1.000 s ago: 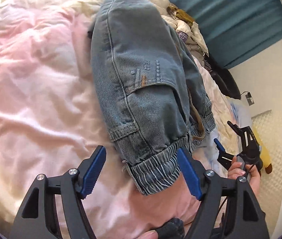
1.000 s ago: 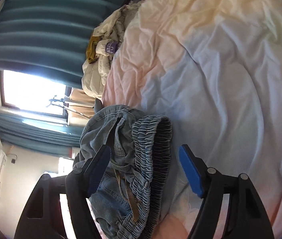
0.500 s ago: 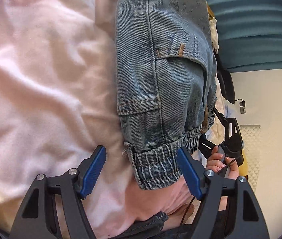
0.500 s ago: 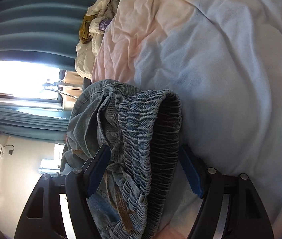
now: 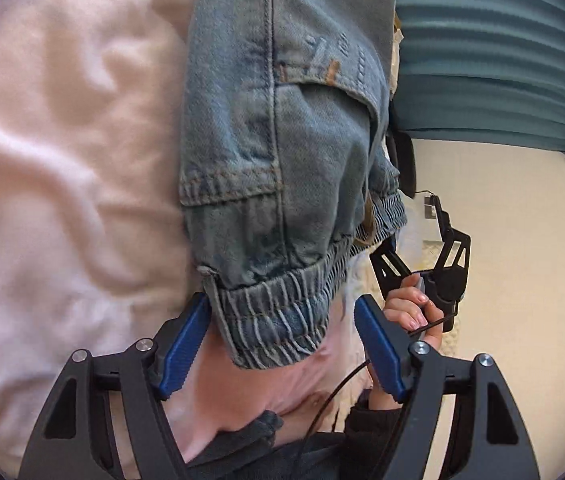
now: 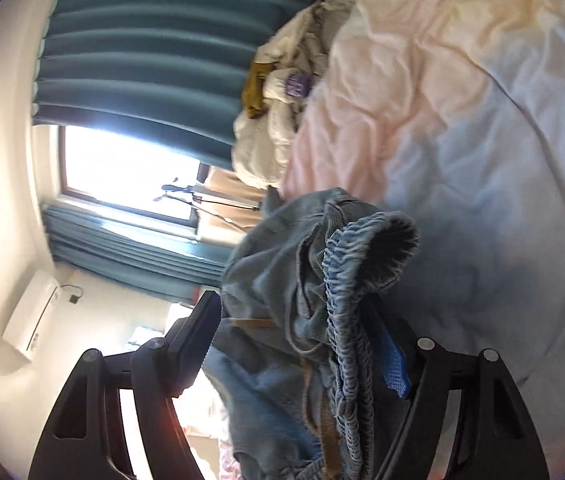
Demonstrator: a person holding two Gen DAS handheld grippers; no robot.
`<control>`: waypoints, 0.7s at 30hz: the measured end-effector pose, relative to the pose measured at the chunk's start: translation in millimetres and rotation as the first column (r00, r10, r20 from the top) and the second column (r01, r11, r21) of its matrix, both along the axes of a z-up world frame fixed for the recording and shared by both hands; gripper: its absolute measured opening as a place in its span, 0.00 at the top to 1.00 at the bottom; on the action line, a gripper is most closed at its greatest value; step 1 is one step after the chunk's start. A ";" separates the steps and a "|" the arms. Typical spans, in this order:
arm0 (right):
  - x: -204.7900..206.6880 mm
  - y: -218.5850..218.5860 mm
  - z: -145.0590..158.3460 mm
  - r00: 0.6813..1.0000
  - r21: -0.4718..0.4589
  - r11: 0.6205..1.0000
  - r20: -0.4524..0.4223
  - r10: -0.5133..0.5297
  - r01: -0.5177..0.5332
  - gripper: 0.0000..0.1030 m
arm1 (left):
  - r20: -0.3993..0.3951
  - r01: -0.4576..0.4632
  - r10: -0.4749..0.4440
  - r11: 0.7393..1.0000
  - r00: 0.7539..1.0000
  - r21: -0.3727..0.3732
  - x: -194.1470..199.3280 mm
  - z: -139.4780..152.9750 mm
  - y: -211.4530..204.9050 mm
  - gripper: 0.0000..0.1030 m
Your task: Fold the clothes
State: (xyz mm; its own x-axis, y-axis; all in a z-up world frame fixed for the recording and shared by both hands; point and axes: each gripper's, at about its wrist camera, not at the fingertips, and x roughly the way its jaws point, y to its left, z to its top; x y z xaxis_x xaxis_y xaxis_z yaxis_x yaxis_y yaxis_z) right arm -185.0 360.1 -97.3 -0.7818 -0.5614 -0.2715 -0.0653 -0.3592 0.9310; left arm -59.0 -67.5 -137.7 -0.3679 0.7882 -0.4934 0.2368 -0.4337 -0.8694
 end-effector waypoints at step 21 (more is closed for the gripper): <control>-5.8 4.6 -32.3 0.994 0.131 0.991 0.108 -0.034 0.020 0.53 | 0.007 0.025 -0.025 0.999 1.000 -0.041 -17.8 -3.7 22.9 0.39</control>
